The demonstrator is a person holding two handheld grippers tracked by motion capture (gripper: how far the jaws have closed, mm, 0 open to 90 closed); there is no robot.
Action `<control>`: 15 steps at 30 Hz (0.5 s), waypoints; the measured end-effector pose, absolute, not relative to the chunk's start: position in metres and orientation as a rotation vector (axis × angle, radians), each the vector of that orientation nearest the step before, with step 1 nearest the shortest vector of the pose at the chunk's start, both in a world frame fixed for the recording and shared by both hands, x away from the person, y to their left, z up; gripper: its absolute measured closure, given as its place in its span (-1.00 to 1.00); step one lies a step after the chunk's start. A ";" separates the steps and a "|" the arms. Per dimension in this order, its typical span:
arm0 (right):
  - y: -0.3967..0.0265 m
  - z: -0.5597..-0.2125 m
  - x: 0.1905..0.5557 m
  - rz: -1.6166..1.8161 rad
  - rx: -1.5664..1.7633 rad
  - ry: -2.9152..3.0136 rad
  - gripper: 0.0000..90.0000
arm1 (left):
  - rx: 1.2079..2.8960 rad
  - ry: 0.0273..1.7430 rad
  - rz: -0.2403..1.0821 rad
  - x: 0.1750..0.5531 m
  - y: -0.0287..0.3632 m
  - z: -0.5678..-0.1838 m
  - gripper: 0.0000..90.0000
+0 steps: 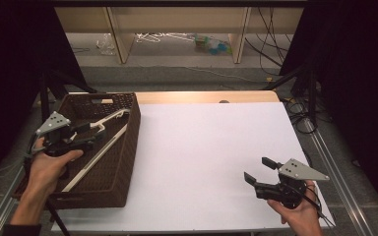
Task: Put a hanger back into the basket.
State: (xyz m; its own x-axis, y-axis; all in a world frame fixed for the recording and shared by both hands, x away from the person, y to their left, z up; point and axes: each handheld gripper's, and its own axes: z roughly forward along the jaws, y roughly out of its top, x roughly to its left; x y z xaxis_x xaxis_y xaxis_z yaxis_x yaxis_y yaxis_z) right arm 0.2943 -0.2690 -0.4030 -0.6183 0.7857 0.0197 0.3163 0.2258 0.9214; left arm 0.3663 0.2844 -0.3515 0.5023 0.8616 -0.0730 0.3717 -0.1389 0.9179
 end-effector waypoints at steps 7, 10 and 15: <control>-0.269 -0.403 0.295 1.372 1.004 2.055 -0.50 | 1.753 0.948 0.590 0.357 0.256 -0.354 -0.27; -0.269 -0.404 0.294 1.373 1.006 2.049 -0.50 | 1.753 0.916 0.597 0.352 0.243 -0.354 -0.28; -0.269 -0.404 0.295 1.378 1.004 2.051 -0.50 | 1.768 0.864 0.592 0.345 0.226 -0.354 -0.33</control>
State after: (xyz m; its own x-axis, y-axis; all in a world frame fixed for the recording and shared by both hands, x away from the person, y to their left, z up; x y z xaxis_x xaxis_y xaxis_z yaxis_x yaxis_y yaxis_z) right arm 0.2946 -0.2688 -0.4039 -0.6220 0.7829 0.0162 0.3111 0.2281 0.9226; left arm 0.3446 0.2257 -0.3540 0.6194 0.7850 -0.0085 0.2751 -0.2068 0.9389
